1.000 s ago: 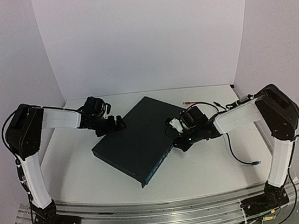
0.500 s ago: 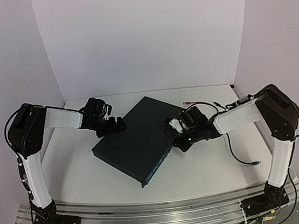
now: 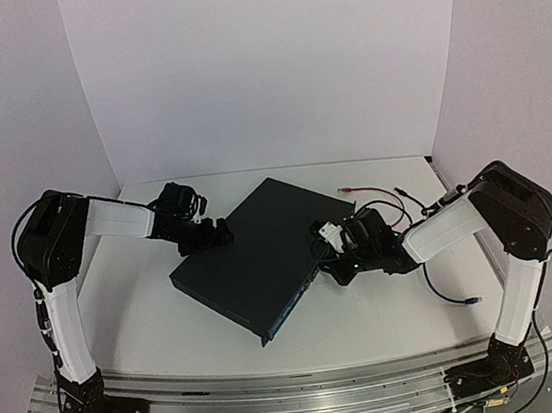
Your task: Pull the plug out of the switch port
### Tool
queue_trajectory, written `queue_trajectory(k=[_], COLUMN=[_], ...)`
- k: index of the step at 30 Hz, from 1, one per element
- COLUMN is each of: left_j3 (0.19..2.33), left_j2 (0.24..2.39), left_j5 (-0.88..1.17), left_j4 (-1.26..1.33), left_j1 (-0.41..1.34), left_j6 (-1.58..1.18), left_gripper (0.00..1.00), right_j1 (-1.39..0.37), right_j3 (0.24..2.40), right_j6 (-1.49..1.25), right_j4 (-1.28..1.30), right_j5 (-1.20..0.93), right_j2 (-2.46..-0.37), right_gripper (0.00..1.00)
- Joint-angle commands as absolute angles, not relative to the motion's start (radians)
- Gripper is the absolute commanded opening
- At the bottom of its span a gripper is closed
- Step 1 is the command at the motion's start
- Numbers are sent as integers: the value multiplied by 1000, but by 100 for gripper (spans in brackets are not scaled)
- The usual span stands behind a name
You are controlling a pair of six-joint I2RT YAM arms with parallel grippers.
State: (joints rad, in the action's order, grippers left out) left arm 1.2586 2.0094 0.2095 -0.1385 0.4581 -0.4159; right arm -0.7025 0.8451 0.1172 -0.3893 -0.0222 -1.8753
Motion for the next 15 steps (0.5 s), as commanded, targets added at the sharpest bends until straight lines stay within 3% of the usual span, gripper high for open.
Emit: queue_trajectory(k=[1, 15], left_j3=[1284, 1290], left_j2=[2039, 2054], left_j5=[225, 222], left_j4=[-188, -188], left_j1=[469, 469], left_j6=[-413, -417], left_gripper=[98, 98], right_j1=[-707, -686], right_j3=[792, 615], right_j6=[69, -53], right_j4=[-586, -994], right_j5=[-48, -65], right_j2=[-1812, -1905], right_gripper=[2, 5])
